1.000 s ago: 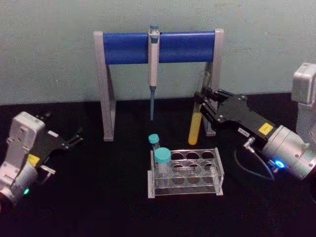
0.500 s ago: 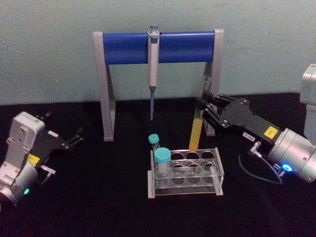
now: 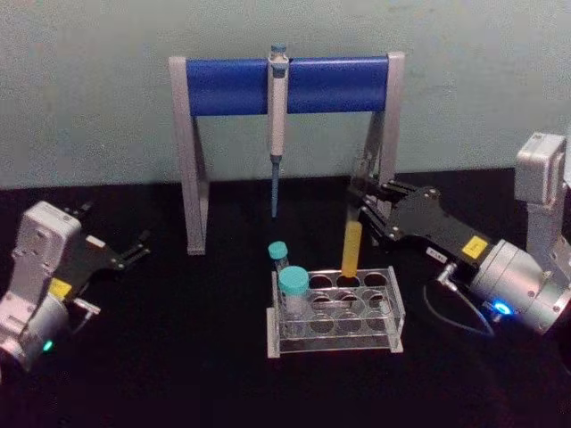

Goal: Pick up the test tube from the test tube rack, shake it, then place it back into the test tube rack.

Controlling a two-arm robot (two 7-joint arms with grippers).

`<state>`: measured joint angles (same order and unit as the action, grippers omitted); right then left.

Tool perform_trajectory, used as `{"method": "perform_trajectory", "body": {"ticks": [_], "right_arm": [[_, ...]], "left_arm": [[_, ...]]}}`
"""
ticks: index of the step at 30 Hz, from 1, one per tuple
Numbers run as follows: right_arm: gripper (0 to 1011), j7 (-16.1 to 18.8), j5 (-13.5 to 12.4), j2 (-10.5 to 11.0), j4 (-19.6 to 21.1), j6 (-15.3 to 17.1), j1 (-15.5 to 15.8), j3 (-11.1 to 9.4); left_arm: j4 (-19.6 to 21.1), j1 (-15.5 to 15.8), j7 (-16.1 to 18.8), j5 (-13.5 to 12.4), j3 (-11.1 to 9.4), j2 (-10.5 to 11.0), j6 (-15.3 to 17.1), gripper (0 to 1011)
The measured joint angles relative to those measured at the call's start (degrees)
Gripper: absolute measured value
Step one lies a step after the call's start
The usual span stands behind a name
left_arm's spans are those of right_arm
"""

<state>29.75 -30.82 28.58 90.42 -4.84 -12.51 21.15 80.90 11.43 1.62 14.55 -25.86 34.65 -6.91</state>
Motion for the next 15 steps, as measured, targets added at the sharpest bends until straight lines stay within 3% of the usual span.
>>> {"method": "perform_trajectory", "body": {"ticks": [15], "right_arm": [[227,-0.26,2.24,-0.97,-1.82,-0.5,-0.32,0.1]], "left_arm": [[0.0,0.0,0.0,0.0,0.0,0.0,0.0,1001]]}}
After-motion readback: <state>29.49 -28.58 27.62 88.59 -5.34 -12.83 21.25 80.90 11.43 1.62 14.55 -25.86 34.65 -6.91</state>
